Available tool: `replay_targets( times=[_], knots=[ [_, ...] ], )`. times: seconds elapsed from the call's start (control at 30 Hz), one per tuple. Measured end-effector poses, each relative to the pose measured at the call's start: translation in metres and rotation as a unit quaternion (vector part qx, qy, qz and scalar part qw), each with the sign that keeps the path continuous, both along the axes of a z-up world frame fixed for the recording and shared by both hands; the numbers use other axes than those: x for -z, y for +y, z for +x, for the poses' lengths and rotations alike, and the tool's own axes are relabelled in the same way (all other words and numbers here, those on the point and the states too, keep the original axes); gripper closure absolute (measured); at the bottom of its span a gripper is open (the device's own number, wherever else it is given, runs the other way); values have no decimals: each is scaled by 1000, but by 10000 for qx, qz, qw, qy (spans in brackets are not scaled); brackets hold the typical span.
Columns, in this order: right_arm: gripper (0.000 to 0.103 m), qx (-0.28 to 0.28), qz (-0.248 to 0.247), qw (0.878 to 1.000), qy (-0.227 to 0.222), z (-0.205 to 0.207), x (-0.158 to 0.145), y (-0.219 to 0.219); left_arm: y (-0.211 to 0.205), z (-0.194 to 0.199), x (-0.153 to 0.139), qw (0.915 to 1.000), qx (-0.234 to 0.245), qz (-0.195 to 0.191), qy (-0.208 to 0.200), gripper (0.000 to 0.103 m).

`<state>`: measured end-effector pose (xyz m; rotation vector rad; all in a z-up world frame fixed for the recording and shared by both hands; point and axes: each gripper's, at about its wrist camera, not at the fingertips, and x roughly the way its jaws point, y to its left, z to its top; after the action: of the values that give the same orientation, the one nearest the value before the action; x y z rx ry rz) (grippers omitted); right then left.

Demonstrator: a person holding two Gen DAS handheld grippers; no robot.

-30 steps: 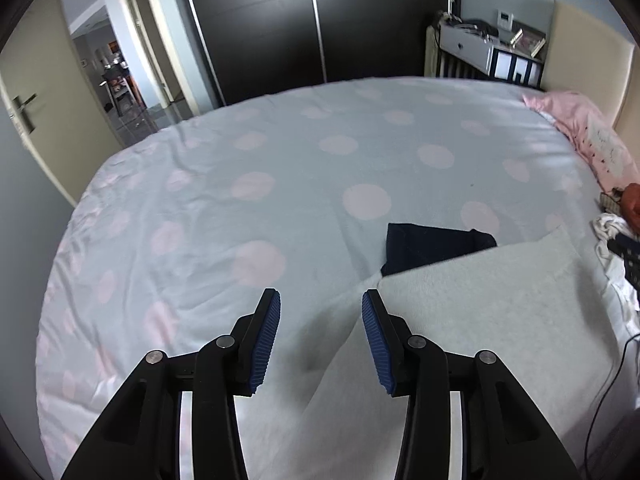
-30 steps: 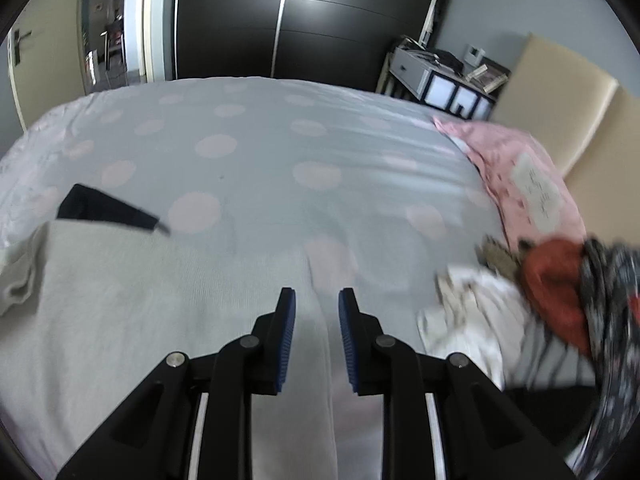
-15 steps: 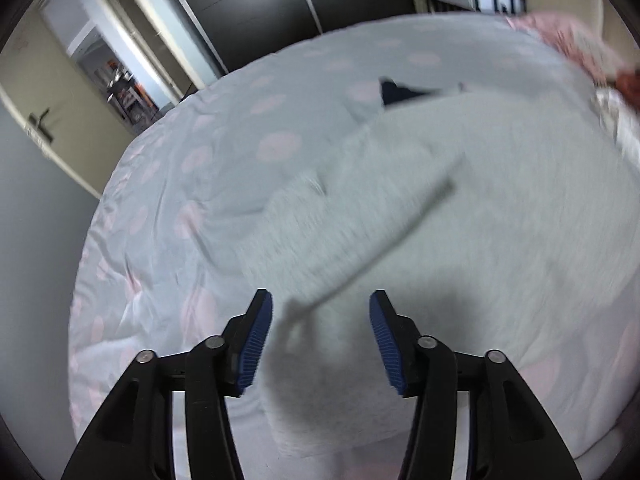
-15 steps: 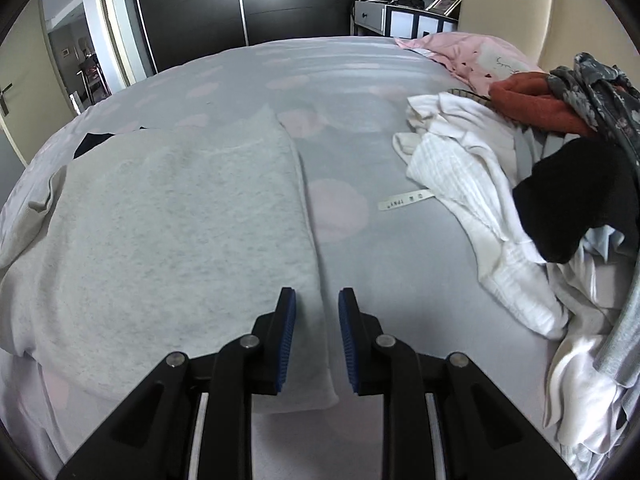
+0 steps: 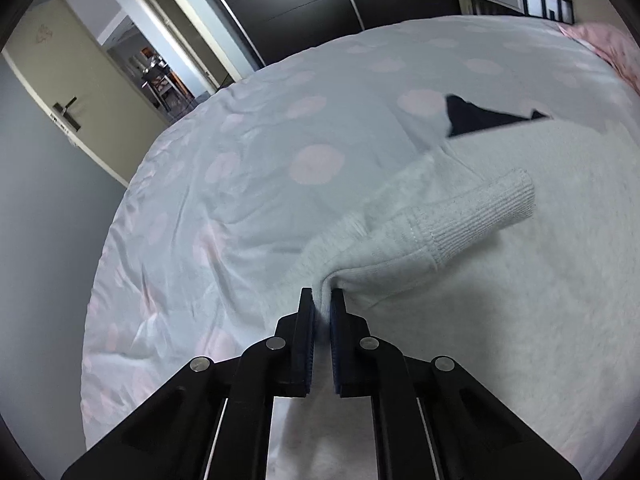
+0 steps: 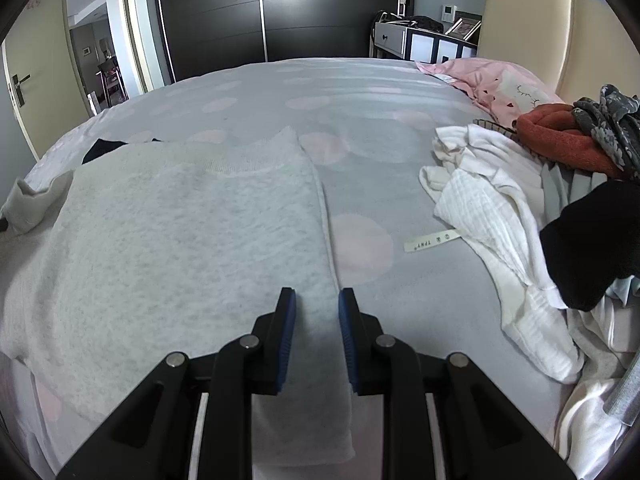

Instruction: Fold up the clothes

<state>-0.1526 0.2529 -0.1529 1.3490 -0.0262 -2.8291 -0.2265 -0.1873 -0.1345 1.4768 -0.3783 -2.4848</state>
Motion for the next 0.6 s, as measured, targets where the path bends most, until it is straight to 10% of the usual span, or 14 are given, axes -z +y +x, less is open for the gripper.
replay_targets(
  times=[0.37,0.6],
  knots=[
    [81,61,-27,9999,-90,-7,8,4,-56,-24,24,9929,-953,613,-352,90],
    [81,227,-228,9994,-97,-9,9,12,-73,-3,14,9905,-1184,674,-176,67]
  ],
)
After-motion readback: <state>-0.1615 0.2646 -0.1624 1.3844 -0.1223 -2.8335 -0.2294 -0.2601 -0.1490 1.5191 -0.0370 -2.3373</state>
